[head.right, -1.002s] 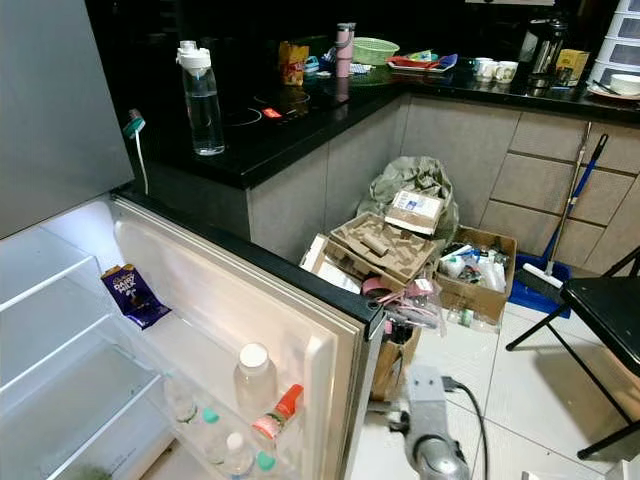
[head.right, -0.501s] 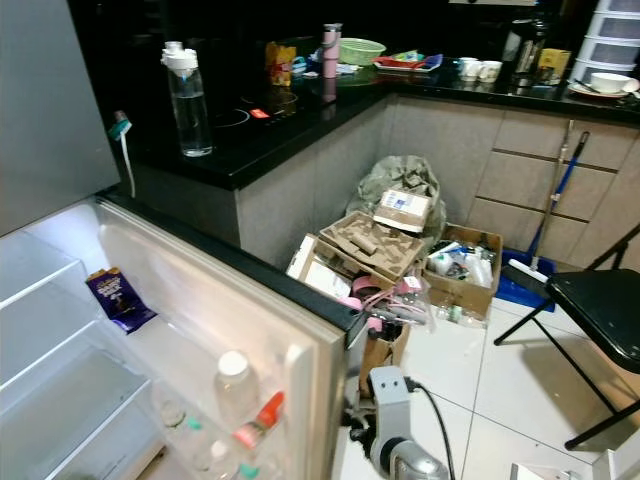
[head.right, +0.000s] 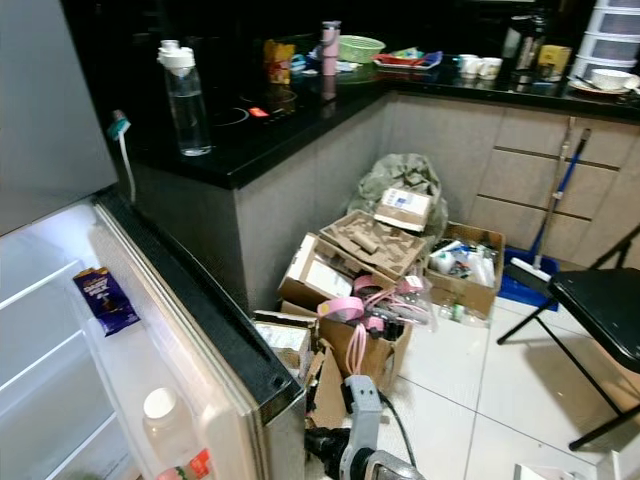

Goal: Restocking fridge

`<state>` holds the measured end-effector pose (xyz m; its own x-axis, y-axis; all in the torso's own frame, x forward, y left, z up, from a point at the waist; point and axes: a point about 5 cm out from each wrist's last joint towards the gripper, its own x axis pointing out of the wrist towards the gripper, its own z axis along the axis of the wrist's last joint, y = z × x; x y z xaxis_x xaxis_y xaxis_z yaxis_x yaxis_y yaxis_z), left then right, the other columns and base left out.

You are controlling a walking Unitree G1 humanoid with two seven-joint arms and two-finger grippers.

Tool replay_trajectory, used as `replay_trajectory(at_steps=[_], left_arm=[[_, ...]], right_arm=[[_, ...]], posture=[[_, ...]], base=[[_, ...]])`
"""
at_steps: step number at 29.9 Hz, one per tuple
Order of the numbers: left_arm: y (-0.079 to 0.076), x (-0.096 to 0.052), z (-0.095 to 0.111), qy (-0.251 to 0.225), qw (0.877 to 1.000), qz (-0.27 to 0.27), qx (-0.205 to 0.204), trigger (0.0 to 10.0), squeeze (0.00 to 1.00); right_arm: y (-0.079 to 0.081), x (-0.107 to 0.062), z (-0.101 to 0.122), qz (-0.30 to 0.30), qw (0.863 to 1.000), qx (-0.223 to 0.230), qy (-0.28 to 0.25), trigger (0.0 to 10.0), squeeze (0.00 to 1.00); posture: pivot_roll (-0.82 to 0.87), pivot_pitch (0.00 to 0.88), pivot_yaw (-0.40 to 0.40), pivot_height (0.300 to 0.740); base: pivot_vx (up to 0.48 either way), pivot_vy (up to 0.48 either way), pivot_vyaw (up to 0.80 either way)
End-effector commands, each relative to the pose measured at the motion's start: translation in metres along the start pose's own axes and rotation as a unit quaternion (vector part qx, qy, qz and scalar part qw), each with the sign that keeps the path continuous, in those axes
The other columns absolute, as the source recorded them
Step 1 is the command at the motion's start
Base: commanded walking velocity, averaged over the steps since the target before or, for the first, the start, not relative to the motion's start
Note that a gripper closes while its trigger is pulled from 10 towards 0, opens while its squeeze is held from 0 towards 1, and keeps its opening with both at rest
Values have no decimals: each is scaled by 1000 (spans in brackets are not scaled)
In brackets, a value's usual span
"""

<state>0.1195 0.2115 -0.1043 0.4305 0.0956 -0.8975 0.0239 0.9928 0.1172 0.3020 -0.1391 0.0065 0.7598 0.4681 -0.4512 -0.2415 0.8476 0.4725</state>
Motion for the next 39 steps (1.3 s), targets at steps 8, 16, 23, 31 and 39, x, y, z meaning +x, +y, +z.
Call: replay_trajectory(at_steps=[8,16,23,31,39], left_arm=[[29,-7,-25,34,995,75,-52,10000,0],[38,-9,-28,37,991,103,-78,10000,0],[47,-7,-11,13,984,107,-139,10000,0],[78,-10,8,-2,986,107,-129,10000,0],[72,-9,6,-2,988,99,-120,10000,0]], right_arm=[[-63,-40,-25,-247,969,0,15,10000,0],[-69,-46,-27,-267,964,-4,12,10000,0],[-66,-69,-102,-263,955,-48,126,10000,0],[-64,-69,-105,-275,954,-35,118,10000,0],[-64,-69,-104,-280,953,-28,110,10000,0]], posture=[[-41,109,16,740],[-41,109,16,740],[-21,91,6,740],[-23,87,14,740],[-30,82,23,740]], base=[[0,0,0],[0,0,0],[0,0,0],[0,0,0],[0,0,0]])
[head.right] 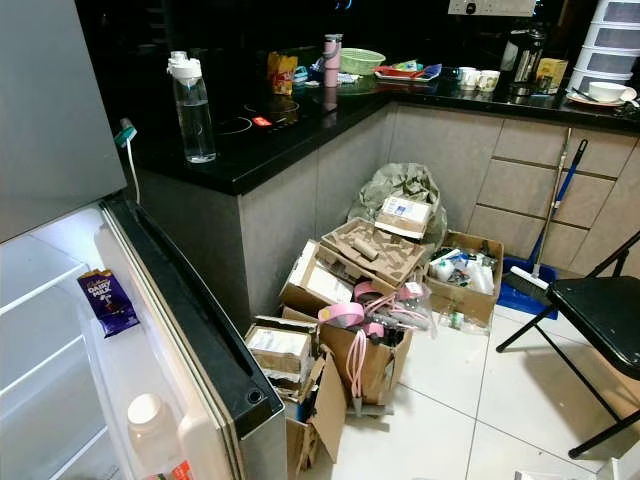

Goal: Restocking fridge

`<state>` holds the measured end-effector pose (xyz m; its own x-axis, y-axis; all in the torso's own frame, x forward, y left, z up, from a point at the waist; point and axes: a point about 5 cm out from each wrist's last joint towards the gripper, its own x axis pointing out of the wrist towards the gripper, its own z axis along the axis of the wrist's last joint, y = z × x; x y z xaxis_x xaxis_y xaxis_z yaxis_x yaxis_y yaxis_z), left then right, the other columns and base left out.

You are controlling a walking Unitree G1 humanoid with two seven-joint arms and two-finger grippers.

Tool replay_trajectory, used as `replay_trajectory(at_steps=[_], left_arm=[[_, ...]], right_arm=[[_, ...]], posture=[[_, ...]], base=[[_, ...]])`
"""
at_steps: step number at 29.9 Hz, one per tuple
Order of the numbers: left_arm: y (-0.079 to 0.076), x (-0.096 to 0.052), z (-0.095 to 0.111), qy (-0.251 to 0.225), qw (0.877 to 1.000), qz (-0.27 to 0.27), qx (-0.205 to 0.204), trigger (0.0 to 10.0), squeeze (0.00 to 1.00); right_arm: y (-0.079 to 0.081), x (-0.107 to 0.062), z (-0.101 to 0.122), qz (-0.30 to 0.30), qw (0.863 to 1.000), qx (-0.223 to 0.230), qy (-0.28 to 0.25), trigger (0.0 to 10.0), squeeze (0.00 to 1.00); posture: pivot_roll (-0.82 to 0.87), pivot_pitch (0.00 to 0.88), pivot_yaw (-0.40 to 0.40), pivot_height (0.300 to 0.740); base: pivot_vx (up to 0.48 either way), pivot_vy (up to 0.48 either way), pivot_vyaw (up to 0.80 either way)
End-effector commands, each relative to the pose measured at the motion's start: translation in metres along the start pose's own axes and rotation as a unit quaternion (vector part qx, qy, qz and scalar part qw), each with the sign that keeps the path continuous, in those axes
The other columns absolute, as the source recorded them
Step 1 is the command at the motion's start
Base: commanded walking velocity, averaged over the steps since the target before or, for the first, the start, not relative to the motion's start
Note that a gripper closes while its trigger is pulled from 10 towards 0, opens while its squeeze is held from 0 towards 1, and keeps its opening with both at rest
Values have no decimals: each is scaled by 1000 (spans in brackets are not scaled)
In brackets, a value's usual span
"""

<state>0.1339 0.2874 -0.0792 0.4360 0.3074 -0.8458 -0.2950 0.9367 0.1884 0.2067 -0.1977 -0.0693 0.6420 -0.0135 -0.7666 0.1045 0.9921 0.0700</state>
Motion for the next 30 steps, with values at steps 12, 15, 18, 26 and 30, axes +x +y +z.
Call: replay_trajectory(at_steps=[12,15,18,26,30], left_arm=[[-5,-7,-40,32,999,-16,9,10000,0],[-4,-6,-38,33,999,-17,10,10000,0],[-4,-6,-37,32,999,-18,12,10000,0],[-3,-4,-28,26,999,-19,13,10000,0],[-4,-4,-24,22,999,-21,12,10000,0]], right_arm=[[-3,0,-1,-8,1000,8,3,10000,0],[-3,0,-1,-8,1000,9,2,10000,0],[-3,0,-1,-9,1000,10,2,10000,0],[-3,0,-2,-9,1000,11,2,10000,0],[-2,0,-2,-8,1000,12,1,10000,0]], posture=[[-30,79,21,740],[-32,81,23,740],[-32,81,23,740],[-32,87,27,740],[-32,87,27,740]], base=[[-147,0,0],[-302,0,0],[-322,0,0],[-326,0,0],[-324,0,0]])
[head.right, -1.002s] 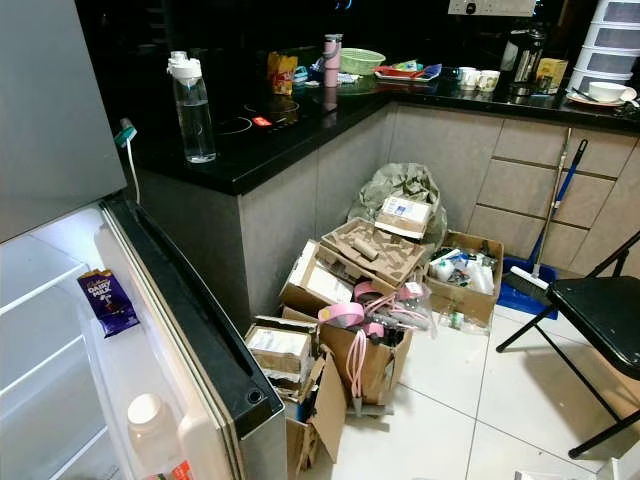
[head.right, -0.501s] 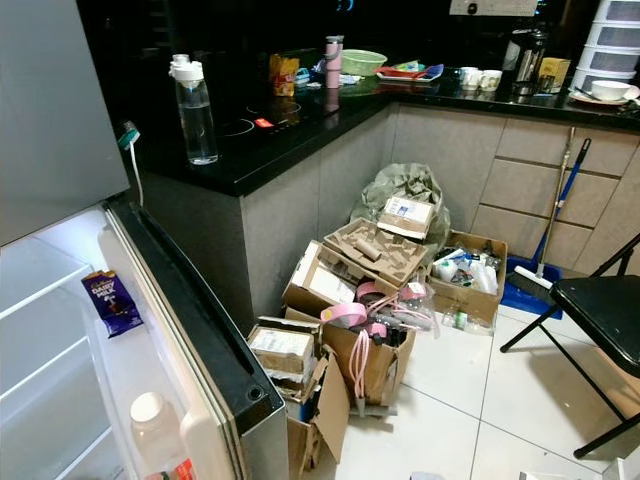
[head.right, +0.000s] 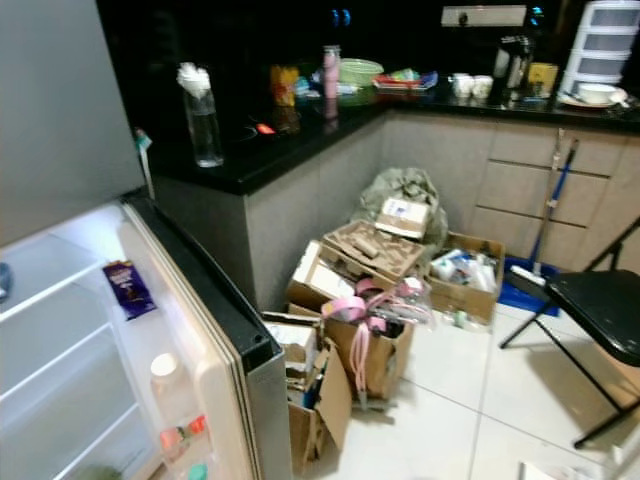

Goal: Restocking fridge

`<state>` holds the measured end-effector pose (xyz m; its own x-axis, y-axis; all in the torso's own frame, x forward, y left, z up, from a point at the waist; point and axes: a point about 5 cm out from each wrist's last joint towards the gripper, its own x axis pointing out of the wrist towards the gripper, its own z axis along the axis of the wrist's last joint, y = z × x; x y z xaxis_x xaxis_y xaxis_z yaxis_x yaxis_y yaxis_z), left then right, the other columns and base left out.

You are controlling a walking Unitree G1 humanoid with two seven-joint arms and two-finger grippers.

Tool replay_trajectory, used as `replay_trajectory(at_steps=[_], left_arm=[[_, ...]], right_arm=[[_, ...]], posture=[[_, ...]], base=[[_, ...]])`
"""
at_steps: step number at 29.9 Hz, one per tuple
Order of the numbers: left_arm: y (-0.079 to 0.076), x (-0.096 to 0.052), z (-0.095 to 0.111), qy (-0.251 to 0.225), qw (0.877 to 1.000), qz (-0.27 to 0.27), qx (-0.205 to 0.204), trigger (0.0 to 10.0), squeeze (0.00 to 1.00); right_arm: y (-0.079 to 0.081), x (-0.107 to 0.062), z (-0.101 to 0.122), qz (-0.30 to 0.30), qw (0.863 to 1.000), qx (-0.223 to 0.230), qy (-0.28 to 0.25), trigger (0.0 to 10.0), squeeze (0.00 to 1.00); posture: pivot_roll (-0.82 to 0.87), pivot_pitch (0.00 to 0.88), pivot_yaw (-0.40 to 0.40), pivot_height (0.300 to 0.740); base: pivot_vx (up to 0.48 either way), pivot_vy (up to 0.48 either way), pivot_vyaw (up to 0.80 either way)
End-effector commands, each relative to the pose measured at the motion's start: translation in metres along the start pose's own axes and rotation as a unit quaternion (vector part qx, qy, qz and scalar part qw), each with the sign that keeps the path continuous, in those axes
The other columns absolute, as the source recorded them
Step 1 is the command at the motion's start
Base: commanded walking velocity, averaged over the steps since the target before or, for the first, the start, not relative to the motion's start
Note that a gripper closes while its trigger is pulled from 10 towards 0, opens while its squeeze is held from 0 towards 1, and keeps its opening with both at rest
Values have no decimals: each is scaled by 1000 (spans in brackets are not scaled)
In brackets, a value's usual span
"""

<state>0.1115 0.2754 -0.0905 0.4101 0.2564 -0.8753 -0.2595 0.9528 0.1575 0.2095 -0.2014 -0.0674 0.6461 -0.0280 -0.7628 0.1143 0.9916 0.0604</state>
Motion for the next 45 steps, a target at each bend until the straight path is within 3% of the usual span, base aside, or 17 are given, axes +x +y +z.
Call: replay_trajectory(at_steps=[1,25,45], left_arm=[[3,0,3,-1,1000,2,3,10000,0],[-7,3,18,-21,1000,-10,0,10000,0],[-14,4,37,-58,998,-13,-17,10000,0]], right_arm=[[1,-1,-5,-1,1000,11,5,10000,0],[9,1,2,27,1000,-11,-3,10000,0],[14,2,11,42,999,3,-22,10000,0]], posture=[[-32,87,27,740],[-32,99,27,740],[-34,113,22,740]], base=[[-322,0,0],[-53,0,0],[0,0,763]])
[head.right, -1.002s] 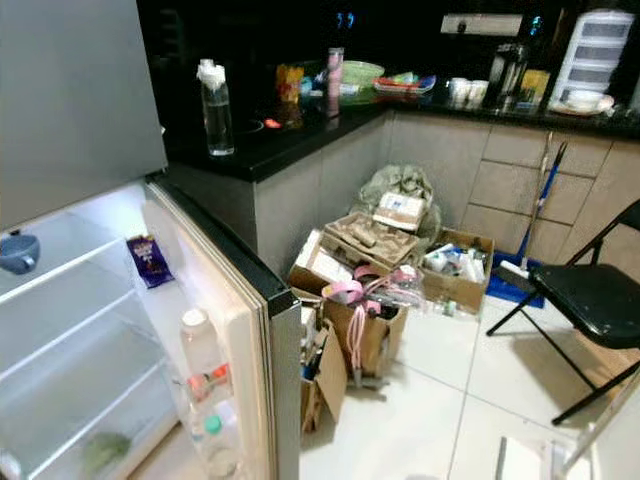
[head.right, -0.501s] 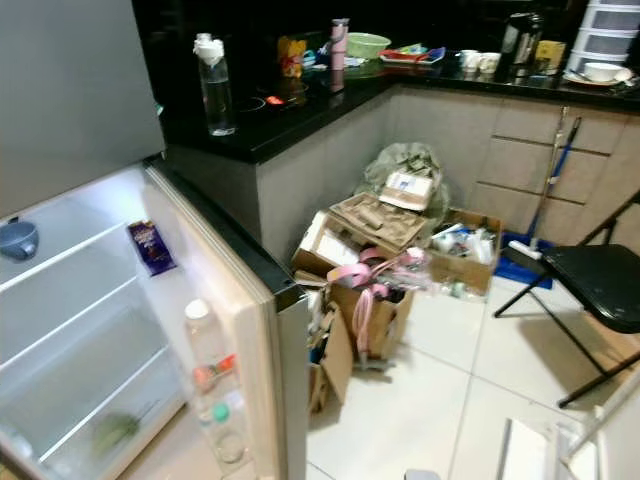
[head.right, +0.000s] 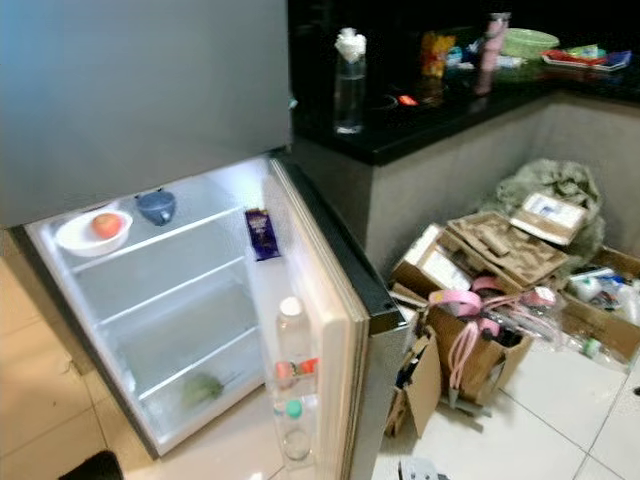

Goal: Restocking fridge

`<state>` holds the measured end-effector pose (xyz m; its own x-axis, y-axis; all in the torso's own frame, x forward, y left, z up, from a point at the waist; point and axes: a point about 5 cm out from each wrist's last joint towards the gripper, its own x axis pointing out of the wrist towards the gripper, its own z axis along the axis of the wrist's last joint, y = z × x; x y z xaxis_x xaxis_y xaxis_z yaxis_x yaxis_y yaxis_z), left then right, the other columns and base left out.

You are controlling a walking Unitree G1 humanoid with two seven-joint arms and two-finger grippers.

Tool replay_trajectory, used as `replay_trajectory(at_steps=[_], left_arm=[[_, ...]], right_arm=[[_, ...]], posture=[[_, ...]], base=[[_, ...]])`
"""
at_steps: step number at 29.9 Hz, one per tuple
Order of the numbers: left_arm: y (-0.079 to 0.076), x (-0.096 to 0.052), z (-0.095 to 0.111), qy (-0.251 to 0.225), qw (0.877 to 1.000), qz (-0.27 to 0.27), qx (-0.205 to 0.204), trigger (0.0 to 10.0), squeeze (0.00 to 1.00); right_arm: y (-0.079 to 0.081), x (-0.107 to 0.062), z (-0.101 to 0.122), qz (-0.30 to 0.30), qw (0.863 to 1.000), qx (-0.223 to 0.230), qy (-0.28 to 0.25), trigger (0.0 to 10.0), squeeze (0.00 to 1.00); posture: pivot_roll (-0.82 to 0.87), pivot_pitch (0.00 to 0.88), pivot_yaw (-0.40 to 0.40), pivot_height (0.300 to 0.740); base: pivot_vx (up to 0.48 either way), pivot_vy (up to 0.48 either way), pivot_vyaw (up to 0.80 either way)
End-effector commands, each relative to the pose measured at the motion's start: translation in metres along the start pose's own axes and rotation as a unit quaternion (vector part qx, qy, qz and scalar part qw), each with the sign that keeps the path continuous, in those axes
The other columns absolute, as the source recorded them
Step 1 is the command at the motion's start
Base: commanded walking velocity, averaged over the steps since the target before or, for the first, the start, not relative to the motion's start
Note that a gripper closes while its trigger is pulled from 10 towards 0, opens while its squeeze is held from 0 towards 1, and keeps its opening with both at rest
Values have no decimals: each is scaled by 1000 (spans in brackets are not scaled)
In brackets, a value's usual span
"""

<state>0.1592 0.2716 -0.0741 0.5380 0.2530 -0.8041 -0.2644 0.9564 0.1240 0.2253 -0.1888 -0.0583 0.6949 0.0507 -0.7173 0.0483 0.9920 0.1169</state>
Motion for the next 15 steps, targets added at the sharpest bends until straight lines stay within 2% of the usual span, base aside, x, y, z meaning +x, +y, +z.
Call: replay_trajectory(at_steps=[1,15], left_arm=[[-2,-1,-10,11,1000,-1,-7,10000,0],[-13,2,10,-18,1000,-17,-11,10000,0]], right_arm=[[-1,-1,-4,-1,1000,8,5,10000,0],[-3,-2,-4,1,1000,7,2,10000,0]], posture=[[-36,113,22,740],[-41,108,22,740]], base=[[0,0,769],[0,0,770]])
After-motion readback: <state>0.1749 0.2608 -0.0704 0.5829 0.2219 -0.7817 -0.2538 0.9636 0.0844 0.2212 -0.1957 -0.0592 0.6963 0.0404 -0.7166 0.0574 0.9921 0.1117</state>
